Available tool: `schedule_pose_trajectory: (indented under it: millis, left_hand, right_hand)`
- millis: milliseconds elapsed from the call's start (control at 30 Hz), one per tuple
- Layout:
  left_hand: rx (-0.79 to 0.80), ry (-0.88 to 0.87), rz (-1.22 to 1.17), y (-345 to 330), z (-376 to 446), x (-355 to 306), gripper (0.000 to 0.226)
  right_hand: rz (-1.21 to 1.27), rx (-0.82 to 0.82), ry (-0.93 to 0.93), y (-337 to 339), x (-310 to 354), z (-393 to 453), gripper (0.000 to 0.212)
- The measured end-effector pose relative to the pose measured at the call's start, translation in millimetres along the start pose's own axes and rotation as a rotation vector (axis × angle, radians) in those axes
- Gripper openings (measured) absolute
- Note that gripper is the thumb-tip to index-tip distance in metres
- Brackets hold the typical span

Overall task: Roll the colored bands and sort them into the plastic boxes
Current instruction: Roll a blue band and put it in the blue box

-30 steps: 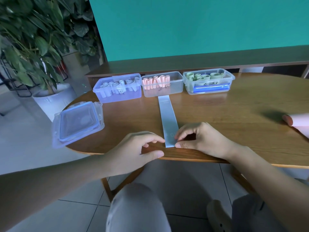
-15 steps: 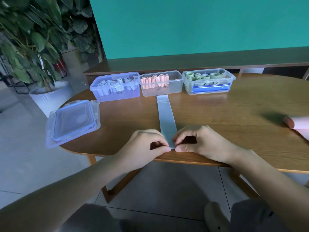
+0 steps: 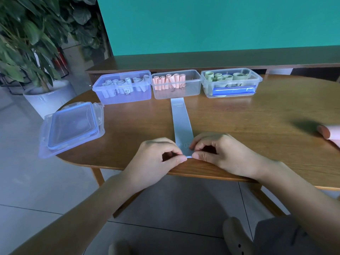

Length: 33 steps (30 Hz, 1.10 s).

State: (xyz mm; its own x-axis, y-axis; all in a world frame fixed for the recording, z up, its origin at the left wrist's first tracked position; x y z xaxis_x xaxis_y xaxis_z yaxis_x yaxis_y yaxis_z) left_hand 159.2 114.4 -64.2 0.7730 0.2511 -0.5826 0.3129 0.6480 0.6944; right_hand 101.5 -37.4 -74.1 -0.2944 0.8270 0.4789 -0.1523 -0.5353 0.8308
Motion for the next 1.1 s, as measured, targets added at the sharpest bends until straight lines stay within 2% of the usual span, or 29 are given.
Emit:
schedule_pose_trajectory:
  millis: [200,400,500,600,700,833,967,1100]
  left_hand:
    - [0.007,0.099,0.034,1,6,6,0.015]
    - [0.022,0.243,0.021,1,12,18,0.021]
    - [0.009,0.259,0.017,3,11,19,0.015]
    - [-0.015,0.235,-0.055,6,11,18,0.009]
    - [0.056,0.162,-0.088,0,9,11,0.010]
    - [0.083,0.034,0.016,-4,8,3,0.014]
    - [0.102,-0.013,0.099,-5,4,-1,0.008]
    - [0.098,0.051,0.101,-6,5,2,0.010]
  right_hand:
    - [0.072,0.095,-0.204,-1,-17,8,0.020]
    - [0.106,0.098,-0.292,3,-23,16,0.023]
    - [0.115,0.086,-0.275,2,-22,17,0.020]
    - [0.169,0.033,-0.167,4,-13,15,0.010]
    - [0.153,0.041,-0.029,2,-2,12,0.007]
    - [0.084,0.063,0.057,-3,4,9,0.009]
    - [0.036,0.054,0.029,-2,2,6,0.011]
    - [0.061,0.038,-0.026,-1,-2,6,0.016]
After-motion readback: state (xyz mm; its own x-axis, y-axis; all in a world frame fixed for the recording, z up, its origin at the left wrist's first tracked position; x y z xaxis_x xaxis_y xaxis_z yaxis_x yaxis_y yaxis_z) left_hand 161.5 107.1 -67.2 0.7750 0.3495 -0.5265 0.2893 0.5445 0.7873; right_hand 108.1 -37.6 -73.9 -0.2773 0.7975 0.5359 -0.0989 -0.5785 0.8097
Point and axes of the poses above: each hand's wrist, its own z-axis towards the middle knuckle, its own y-axis out of the back of the hand, x = y × z, the point moved 8 cm from there along z, towards the middle knuckle, and after that the axes turned 6 degrees about -z, right-handed, at the moved point
